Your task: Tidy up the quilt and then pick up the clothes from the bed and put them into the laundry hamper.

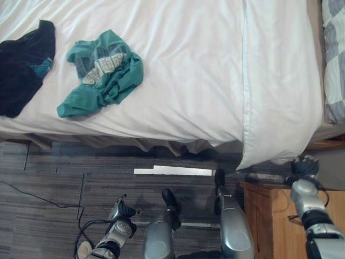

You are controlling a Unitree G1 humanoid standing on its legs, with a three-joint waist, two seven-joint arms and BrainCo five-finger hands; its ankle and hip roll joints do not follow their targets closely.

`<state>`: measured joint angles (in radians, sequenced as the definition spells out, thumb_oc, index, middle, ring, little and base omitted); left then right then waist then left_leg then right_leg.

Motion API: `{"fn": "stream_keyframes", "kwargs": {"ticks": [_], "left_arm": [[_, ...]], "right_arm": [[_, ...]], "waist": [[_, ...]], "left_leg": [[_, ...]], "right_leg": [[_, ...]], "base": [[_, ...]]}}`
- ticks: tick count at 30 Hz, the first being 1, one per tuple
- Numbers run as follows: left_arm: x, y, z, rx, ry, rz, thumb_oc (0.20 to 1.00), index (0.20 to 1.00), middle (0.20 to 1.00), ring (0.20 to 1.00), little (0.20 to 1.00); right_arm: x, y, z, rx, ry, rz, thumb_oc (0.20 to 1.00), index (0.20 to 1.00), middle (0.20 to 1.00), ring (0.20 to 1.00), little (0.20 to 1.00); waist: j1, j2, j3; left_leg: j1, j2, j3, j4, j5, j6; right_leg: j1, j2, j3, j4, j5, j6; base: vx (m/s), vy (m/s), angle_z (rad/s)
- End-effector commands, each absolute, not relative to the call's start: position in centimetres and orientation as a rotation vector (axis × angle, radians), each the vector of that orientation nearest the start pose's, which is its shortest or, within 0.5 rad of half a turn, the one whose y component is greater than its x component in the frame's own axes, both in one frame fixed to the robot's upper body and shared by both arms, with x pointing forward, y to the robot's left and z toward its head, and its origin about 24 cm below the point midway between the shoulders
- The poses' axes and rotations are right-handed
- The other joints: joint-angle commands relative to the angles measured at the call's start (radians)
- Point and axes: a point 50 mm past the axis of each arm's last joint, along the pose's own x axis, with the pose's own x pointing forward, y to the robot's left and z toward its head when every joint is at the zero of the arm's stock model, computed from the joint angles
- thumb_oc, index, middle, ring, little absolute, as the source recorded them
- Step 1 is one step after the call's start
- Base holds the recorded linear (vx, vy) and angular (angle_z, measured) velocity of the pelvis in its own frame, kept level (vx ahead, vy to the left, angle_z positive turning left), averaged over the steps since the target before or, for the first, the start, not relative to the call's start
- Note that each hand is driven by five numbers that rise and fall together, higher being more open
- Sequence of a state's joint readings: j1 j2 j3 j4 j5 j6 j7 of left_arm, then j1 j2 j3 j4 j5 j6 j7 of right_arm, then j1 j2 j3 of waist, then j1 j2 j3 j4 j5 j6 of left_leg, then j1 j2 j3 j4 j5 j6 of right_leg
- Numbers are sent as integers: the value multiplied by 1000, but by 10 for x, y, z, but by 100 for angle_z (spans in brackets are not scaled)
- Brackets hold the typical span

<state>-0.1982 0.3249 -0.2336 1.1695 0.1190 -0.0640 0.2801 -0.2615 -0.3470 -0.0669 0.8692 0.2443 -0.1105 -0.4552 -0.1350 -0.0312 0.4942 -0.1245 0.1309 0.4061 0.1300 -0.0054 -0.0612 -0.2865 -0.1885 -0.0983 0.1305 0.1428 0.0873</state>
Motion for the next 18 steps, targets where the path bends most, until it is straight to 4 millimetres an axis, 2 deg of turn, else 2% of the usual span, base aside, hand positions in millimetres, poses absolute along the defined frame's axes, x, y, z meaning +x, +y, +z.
{"fn": "stream_keyframes", "kwargs": {"ticks": [1, 3, 6, 7, 8, 9, 12, 13, 14, 15, 16, 17, 18], "left_arm": [[163, 269, -124, 699, 936, 204, 1000, 1000, 1000, 1000, 1000], [164, 265, -126, 711, 937, 182, 1000, 1000, 1000, 1000, 1000], [167, 257, -127, 729, 921, 133, 1000, 1000, 1000, 1000, 1000], [168, 256, -127, 740, 916, 121, 1000, 1000, 1000, 1000, 1000], [168, 256, -127, 740, 916, 121, 1000, 1000, 1000, 1000, 1000], [166, 255, -128, 749, 918, 104, 1000, 1000, 1000, 1000, 1000], [162, 256, -129, 763, 931, 76, 1000, 1000, 1000, 1000, 1000], [157, 257, -132, 755, 956, 70, 1000, 1000, 1000, 1000, 1000], [153, 259, -133, 763, 969, 64, 1000, 1000, 1000, 1000, 1000], [151, 258, -134, 760, 980, 52, 1000, 1000, 1000, 1000, 1000], [151, 255, -135, 745, 974, 49, 1000, 1000, 1000, 1000, 1000], [155, 250, -134, 721, 952, 56, 1000, 1000, 1000, 1000, 1000], [160, 246, -133, 694, 930, 64, 1000, 1000, 1000, 1000, 1000]], "right_arm": [[203, -261, -90, -217, 649, -529, 200, 200, 200, 200, 200], [161, -240, -125, -250, 853, -430, 200, 200, 200, 200, 200], [111, -223, -152, -348, 1059, -288, 200, 200, 200, 200, 200], [91, -215, -161, -380, 1138, -222, 721, 721, 721, 721, 721], [91, -215, -161, -380, 1138, -222, 1000, 1000, 1000, 1000, 1000], [83, -212, -164, -389, 1174, -196, 1000, 1000, 1000, 1000, 1000], [81, -211, -166, -455, 1195, -122, 1000, 1000, 1000, 1000, 1000], [86, -209, -165, -492, 1184, -64, 1000, 1000, 1000, 1000, 1000], [90, -208, -164, -508, 1158, -49, 1000, 1000, 1000, 1000, 1000], [94, -210, -162, -538, 1139, -30, 1000, 1000, 1000, 1000, 1000], [101, -212, -160, -570, 1113, -7, 1000, 1000, 1000, 1000, 1000], [113, -215, -156, -610, 1068, 7, 1000, 1000, 1000, 1000, 1000], [123, -219, -152, -649, 1041, 17, 1000, 1000, 1000, 1000, 1000]], "waist": [[0, -37, -78], [-15, -47, -91], [-24, -57, -115], [-25, -59, -124], [-25, -59, -124], [-22, -54, -129], [-8, -26, -156], [4, -25, -164], [6, -24, -175], [12, -23, -177], [19, -25, -173], [28, -28, -158], [38, -26, -143]], "left_leg": [[-13, 59, -66, 153, -124, -13], [14, 34, -68, 127, -127, -1], [62, -19, -84, 49, -106, 11], [86, -34, -89, -4, -82, 21], [86, -34, -89, -5, -82, 21], [94, -32, -94, -34, -62, 24], [117, -26, -88, -114, -25, 26], [132, -38, -86, -119, -32, 26], [119, -49, -96, -97, -38, 26], [96, -58, -107, -49, -54, 23], [59, -56, -101, 60, -71, 13], [-5, -43, -94, 173, -63, -20], [-57, -32, -104, 274, -22, -66]], "right_leg": [[24, -89, 6, 97, -123, 84], [57, -95, 1, 74, -101, 91], [110, -100, -15, 16, -59, 103], [118, -94, -17, 12, -32, 108], [118, -94, -17, 12, -32, 108], [113, -78, -19, 28, -39, 105], [131, 6, -28, 82, -108, 97], [175, 17, -56, 41, -130, 84], [206, 30, -54, -10, -153, 65], [236, 31, -43, -53, -167, 52], [259, 23, -41, -86, -170, 40], [277, 12, -40, -111, -170, 25], [290, 8, -48, -127, -172, 13]], "base": [[17, 101, -1], [25, 156, 2], [16, 151, 6], [0, 106, 9], [-31, 109, 9], [-41, 64, 9], [-32, 82, 10], [43, -1, 0], [68, -7, -7], [36, -5, -2], [-19, 22, 10], [-75, 26, 25], [-150, 103, 18]]}}
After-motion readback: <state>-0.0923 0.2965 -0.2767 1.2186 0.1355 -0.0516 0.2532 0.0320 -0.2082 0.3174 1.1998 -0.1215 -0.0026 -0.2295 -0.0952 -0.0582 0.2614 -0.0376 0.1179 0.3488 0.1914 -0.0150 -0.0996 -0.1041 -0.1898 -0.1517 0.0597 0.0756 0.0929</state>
